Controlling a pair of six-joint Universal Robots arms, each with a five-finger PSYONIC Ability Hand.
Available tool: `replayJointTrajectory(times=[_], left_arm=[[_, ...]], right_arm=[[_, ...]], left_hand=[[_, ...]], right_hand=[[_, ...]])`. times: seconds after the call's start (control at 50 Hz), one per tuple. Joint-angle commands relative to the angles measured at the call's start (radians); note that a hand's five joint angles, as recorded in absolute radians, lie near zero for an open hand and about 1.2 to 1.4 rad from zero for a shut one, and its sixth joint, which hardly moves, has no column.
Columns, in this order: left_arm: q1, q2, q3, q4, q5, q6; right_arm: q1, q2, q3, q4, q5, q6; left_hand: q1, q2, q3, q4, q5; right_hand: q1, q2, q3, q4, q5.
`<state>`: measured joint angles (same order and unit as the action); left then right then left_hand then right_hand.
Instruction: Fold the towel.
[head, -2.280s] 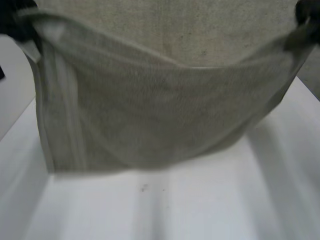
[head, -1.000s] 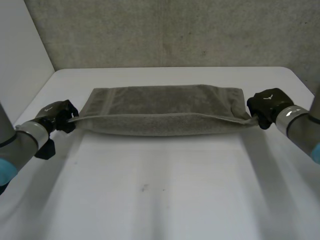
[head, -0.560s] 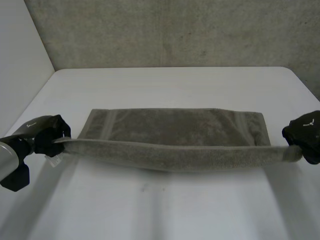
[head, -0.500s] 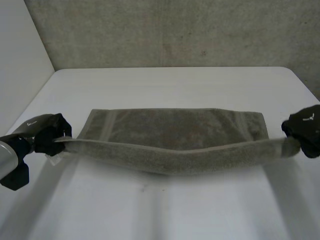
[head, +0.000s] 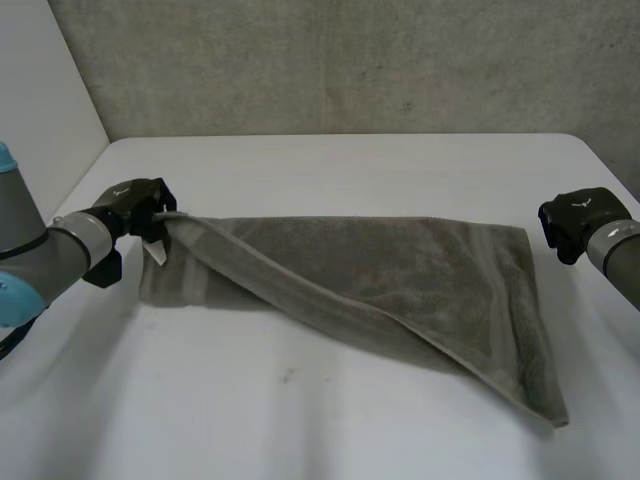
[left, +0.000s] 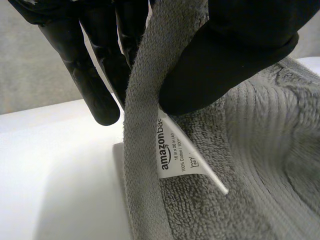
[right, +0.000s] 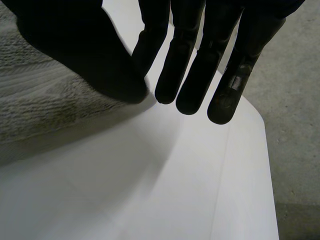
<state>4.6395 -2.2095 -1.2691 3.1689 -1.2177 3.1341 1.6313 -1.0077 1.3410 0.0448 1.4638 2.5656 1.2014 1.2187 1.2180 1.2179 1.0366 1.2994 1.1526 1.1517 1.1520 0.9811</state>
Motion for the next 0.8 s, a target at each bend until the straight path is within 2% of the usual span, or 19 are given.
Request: replayJointTrajectory(times=[0.02,0.16,0.2,0.3,0.42,0.58,0.8], left_arm=[[-0.004,-0.041,0.027,-0.013,-0.04,-0.011],[-0.005,0.037,-0.067,-0.009,-0.036,-0.014],[-0.015,0.068,-0.104,-0.006,-0.036,-0.014],[-0.027,0.099,-0.131,-0.004,-0.036,-0.014],[-0.03,0.105,-0.145,-0.004,-0.037,-0.026],[-0.035,0.123,-0.168,-0.003,-0.037,-0.046],[-0.036,0.134,-0.173,-0.001,-0.037,-0.048]], right_arm=[[0.013,-0.052,0.024,-0.005,-0.016,0.048],[0.016,-0.207,0.153,0.017,-0.108,0.044],[0.01,-0.285,0.222,0.081,-0.151,0.051],[0.021,-0.385,0.357,0.138,-0.166,0.109],[0.057,-0.492,0.539,0.092,-0.166,0.221],[0.088,-0.537,0.696,0.02,-0.151,0.231],[0.108,-0.54,0.803,-0.048,-0.152,0.232]], left_hand=[[0.195,0.178,0.178,0.178,0.185],[0.195,0.178,0.178,0.178,0.185],[0.195,0.178,0.178,0.178,0.185],[0.195,0.178,0.178,0.178,0.185],[0.195,0.178,0.178,0.178,0.185],[0.195,0.178,0.178,0.178,0.185],[0.195,0.178,0.178,0.178,0.185]], right_hand=[[-0.703,-0.556,-0.555,-0.555,-0.559],[-0.742,-0.595,-0.594,-0.594,-0.598],[-0.753,-0.607,-0.606,-0.606,-0.61],[-0.759,-0.613,-0.612,-0.612,-0.616],[-0.759,-0.613,-0.612,-0.612,-0.616],[-0.759,-0.613,-0.612,-0.612,-0.616],[-0.771,-0.624,-0.623,-0.624,-0.627]])
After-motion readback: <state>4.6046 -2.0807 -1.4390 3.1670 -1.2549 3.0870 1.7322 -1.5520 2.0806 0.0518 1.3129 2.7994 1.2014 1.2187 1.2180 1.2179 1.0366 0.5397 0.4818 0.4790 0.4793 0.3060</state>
